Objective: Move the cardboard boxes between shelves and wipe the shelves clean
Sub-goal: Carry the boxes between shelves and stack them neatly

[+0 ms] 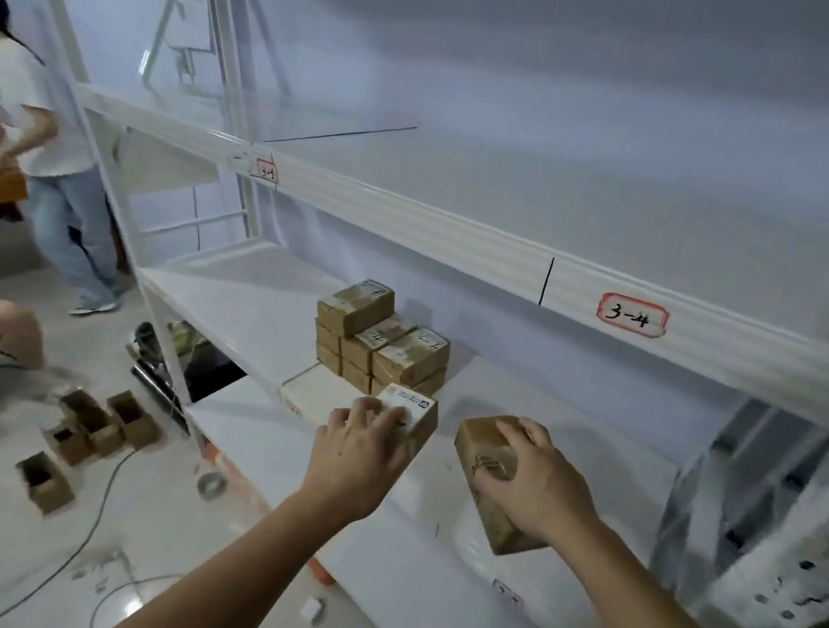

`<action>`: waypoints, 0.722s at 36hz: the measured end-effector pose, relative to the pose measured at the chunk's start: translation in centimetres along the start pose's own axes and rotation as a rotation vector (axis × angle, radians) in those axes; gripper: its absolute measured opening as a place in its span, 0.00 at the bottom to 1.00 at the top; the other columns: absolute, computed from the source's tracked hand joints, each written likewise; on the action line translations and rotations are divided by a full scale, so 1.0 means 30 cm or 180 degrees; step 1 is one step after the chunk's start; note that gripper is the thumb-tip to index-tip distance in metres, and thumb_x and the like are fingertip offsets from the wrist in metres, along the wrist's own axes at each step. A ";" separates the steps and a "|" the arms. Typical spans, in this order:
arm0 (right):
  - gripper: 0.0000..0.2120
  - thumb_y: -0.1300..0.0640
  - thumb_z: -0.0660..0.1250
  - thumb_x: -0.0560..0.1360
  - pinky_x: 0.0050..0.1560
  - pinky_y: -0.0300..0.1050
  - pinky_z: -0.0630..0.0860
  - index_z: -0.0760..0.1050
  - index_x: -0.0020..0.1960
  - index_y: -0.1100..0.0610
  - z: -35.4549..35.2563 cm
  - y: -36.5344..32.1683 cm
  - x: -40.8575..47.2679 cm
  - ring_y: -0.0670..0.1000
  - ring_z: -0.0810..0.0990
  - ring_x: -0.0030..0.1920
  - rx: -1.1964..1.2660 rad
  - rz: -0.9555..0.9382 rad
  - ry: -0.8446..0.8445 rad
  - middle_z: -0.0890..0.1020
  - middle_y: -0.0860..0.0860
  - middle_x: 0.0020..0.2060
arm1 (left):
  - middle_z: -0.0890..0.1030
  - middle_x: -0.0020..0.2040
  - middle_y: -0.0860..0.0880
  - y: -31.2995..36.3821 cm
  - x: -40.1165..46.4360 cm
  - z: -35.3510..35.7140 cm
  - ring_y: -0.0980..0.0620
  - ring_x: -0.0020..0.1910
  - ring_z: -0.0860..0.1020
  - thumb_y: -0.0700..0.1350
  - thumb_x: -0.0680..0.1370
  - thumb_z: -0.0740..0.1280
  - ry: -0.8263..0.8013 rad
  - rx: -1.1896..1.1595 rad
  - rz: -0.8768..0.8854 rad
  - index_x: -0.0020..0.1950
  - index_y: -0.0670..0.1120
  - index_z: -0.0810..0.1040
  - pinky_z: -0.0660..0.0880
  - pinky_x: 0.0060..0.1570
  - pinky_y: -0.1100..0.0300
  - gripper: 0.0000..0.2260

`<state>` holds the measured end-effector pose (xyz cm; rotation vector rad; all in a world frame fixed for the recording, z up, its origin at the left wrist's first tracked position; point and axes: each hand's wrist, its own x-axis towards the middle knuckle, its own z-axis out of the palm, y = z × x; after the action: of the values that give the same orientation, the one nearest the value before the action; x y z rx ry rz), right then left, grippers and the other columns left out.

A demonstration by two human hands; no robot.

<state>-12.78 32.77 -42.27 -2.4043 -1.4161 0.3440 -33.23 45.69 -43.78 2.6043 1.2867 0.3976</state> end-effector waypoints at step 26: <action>0.27 0.44 0.66 0.81 0.71 0.53 0.70 0.66 0.75 0.53 0.510 0.034 0.370 0.59 0.64 0.75 0.0781 0.1850 0.0611 0.53 0.55 0.79 | 0.70 0.68 0.49 -0.123 0.503 0.492 0.43 0.67 0.70 0.60 0.82 0.52 -0.0820 -0.0206 0.1356 0.70 0.59 0.66 0.77 0.58 0.49 0.18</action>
<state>-12.29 44.48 -57.15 -2.5109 -0.5371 0.3812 -22.31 58.95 -56.57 2.7518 0.6267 0.1546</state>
